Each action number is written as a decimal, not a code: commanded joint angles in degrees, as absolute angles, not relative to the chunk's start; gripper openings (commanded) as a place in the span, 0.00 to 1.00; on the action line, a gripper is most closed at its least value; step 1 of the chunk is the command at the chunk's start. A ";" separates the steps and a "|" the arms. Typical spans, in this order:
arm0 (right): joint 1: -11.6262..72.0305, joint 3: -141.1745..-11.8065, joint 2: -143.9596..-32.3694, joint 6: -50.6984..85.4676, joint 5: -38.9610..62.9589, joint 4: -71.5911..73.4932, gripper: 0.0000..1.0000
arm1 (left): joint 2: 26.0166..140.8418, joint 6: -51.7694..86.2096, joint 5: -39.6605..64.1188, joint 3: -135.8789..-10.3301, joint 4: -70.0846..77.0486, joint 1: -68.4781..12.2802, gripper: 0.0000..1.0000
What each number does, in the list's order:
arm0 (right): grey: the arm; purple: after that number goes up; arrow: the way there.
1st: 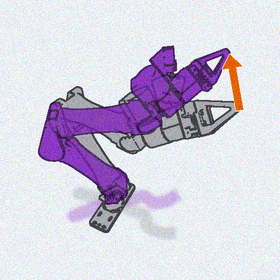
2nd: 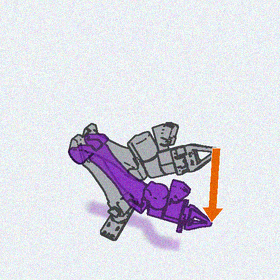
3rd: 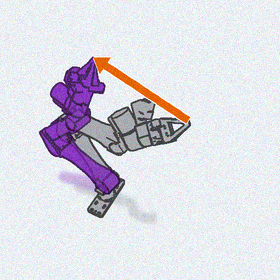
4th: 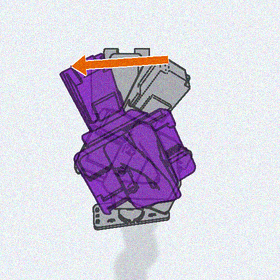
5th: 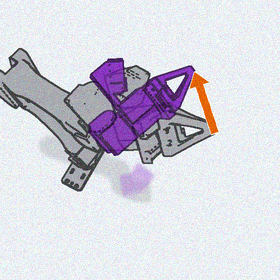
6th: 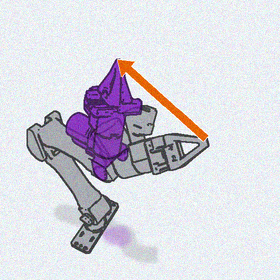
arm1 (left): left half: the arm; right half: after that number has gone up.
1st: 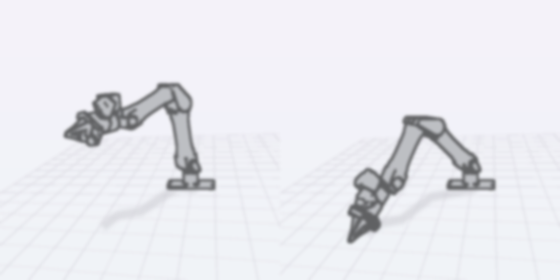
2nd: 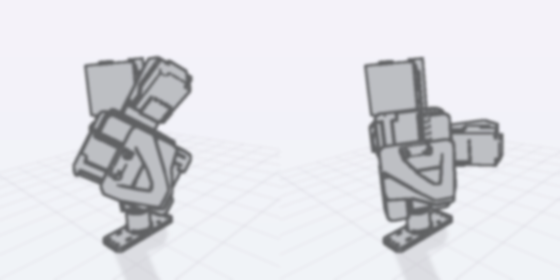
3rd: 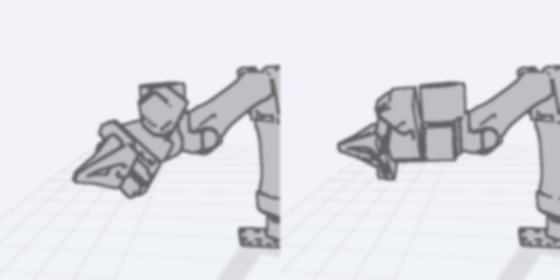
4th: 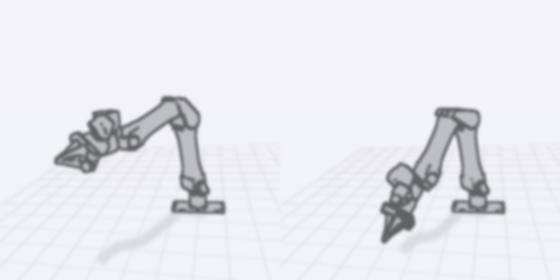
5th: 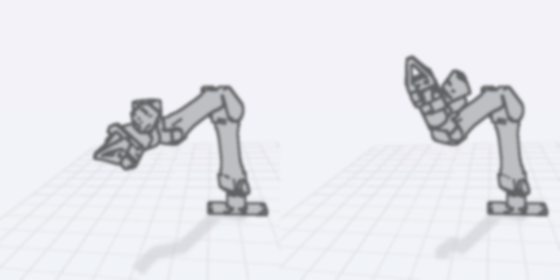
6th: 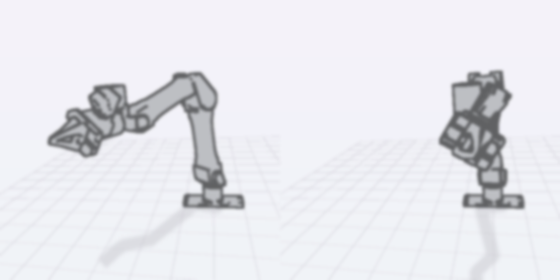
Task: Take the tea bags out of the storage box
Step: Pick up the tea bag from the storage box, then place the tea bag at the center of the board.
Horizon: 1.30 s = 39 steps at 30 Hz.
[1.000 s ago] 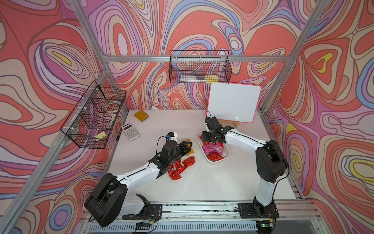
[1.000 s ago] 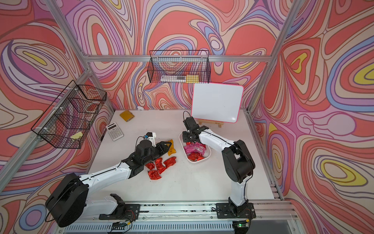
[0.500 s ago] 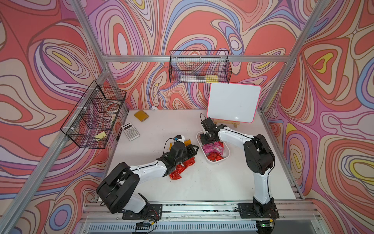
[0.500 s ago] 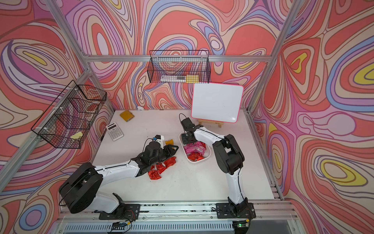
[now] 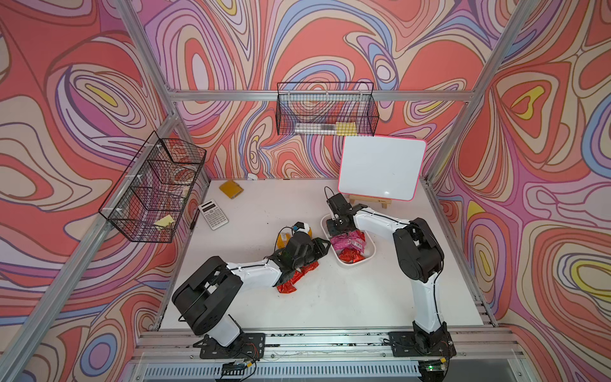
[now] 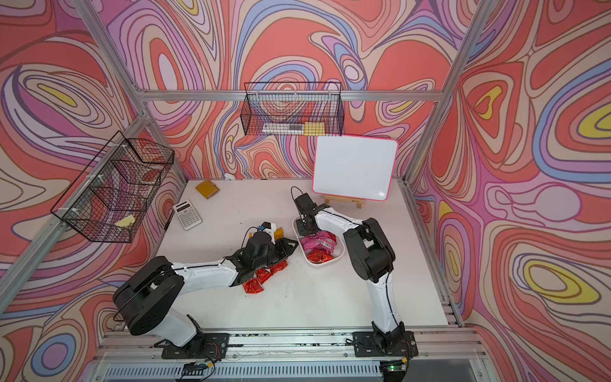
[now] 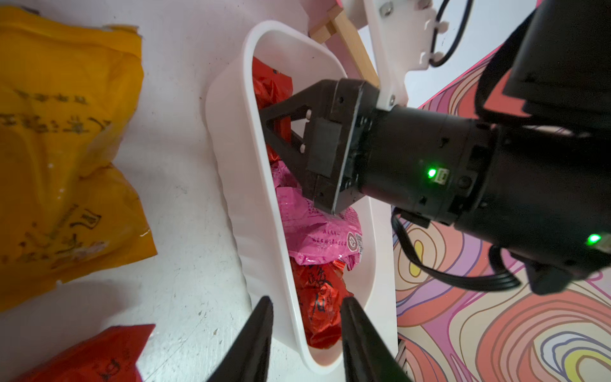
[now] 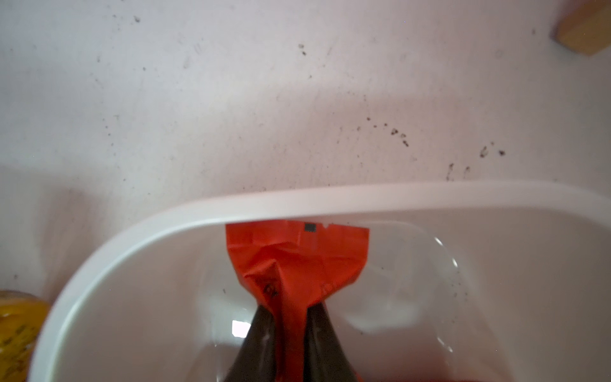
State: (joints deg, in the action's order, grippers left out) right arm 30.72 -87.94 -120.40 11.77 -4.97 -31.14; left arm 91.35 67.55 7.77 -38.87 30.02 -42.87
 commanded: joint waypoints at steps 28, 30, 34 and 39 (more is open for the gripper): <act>29.13 -69.61 -94.44 20.58 9.13 -10.38 0.10 | 82.01 68.74 -7.47 -31.98 30.92 -44.38 0.32; 29.96 -69.32 -94.06 22.30 10.44 -12.54 0.10 | 78.00 68.70 -12.21 -30.29 27.11 -44.38 0.33; 35.17 -70.57 -95.29 24.39 9.29 -17.15 0.09 | 69.63 70.14 -20.52 -26.73 17.71 -44.38 0.34; 40.50 -73.49 -100.12 27.42 7.56 -19.65 0.09 | 62.59 73.83 -26.20 -24.33 8.84 -44.38 0.33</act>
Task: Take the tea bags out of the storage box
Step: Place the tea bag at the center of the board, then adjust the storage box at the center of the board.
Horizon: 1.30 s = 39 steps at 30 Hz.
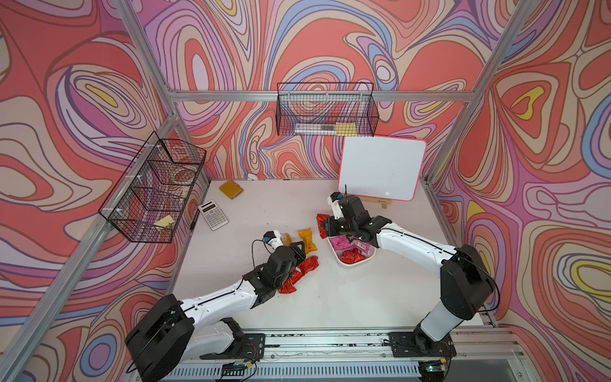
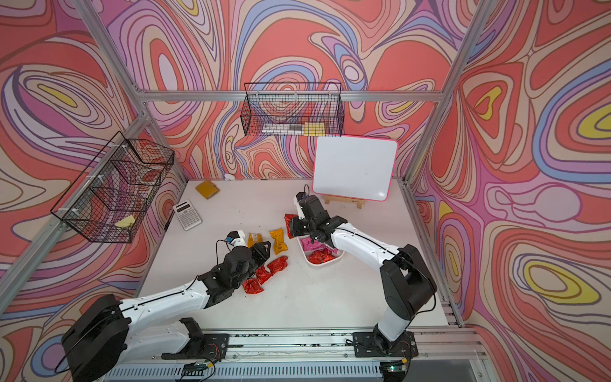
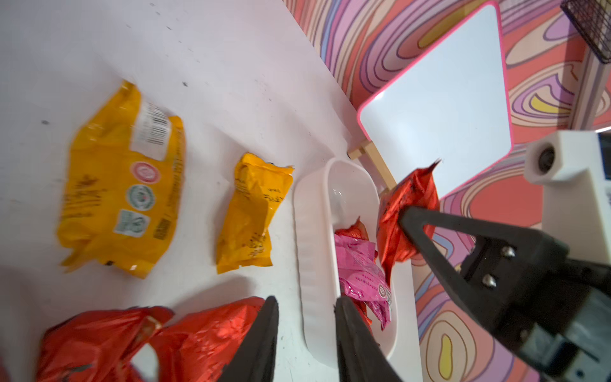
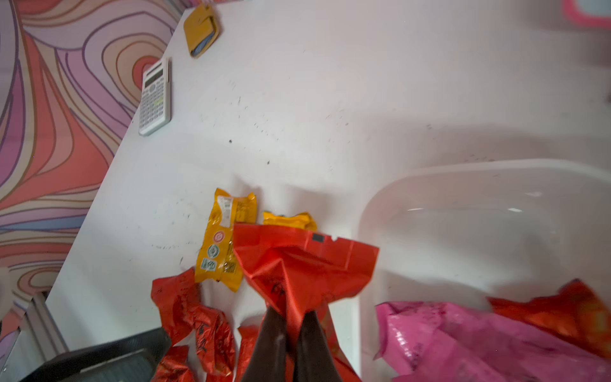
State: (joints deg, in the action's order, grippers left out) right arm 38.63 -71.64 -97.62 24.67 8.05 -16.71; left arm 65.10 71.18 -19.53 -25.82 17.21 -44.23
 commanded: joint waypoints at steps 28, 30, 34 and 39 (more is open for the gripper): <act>41.17 -70.80 -96.69 26.77 -1.77 -19.73 0.46 | 67.97 61.32 -12.57 -29.08 15.77 -44.27 0.47; 39.36 -69.30 -93.92 25.51 -4.03 -23.20 0.46 | 71.54 60.48 -8.98 -32.32 19.17 -44.30 0.51; 37.34 -66.28 -88.89 23.95 -6.90 -28.54 0.49 | 78.11 60.27 -3.18 -35.76 22.60 -44.30 0.56; 35.95 -62.54 -83.13 25.33 -7.90 -32.89 0.52 | 86.01 61.26 3.03 -40.20 24.57 -44.30 0.60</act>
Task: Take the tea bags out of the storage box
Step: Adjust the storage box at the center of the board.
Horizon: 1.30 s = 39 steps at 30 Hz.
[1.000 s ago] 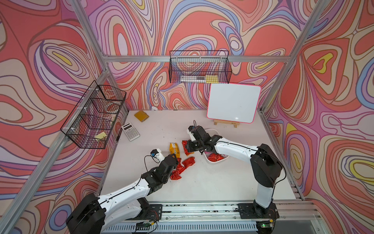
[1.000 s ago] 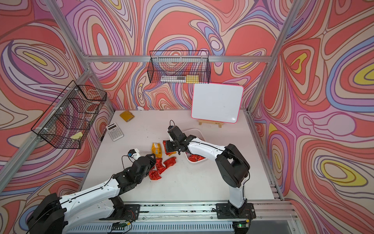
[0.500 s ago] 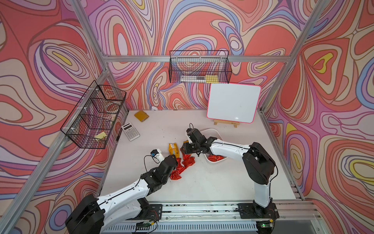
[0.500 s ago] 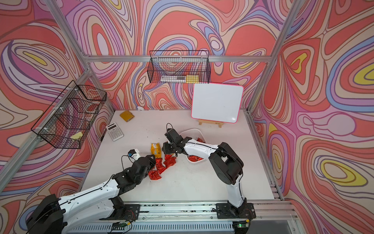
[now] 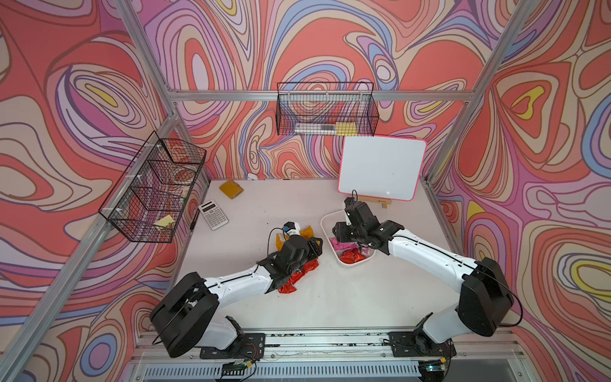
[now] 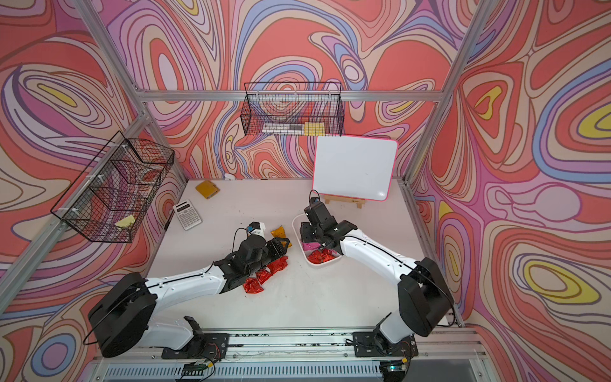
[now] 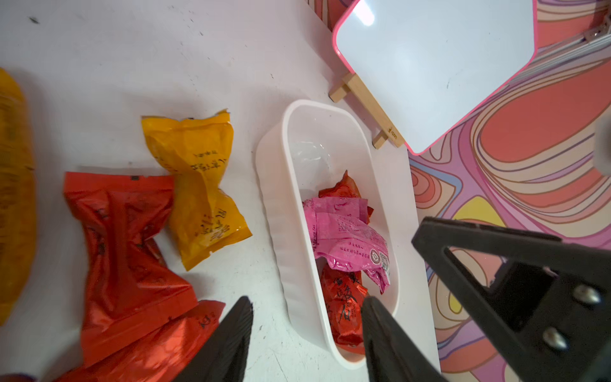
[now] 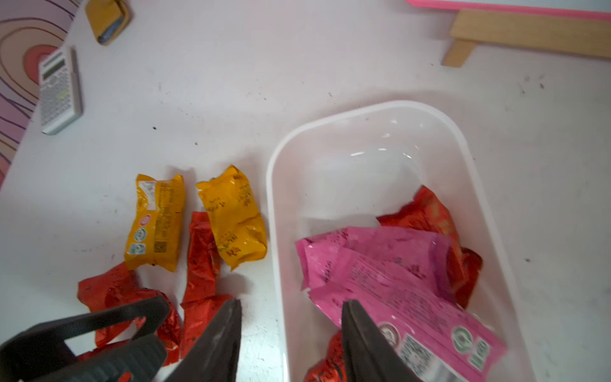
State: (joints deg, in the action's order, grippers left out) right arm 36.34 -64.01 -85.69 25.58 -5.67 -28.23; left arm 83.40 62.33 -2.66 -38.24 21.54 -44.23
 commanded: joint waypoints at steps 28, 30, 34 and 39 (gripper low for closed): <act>35.74 -53.24 -69.49 33.82 -12.11 -34.62 0.54 | 103.07 52.74 4.22 -59.03 3.39 -44.30 0.17; 35.75 -53.67 -70.16 33.45 -10.98 -34.90 0.54 | 103.47 51.29 4.07 -60.37 1.92 -44.30 0.15; 35.69 -54.48 -71.25 32.79 -8.04 -35.88 0.54 | 104.57 48.19 4.22 -63.35 -1.27 -44.32 0.14; 35.68 -54.67 -72.78 30.44 -6.15 -36.98 0.54 | 106.32 45.43 5.15 -66.55 -3.45 -44.30 0.14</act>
State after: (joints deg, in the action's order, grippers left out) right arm 35.94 -53.67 -71.64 32.34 -7.73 -35.64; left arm 104.81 48.86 4.82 -64.36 -0.19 -44.23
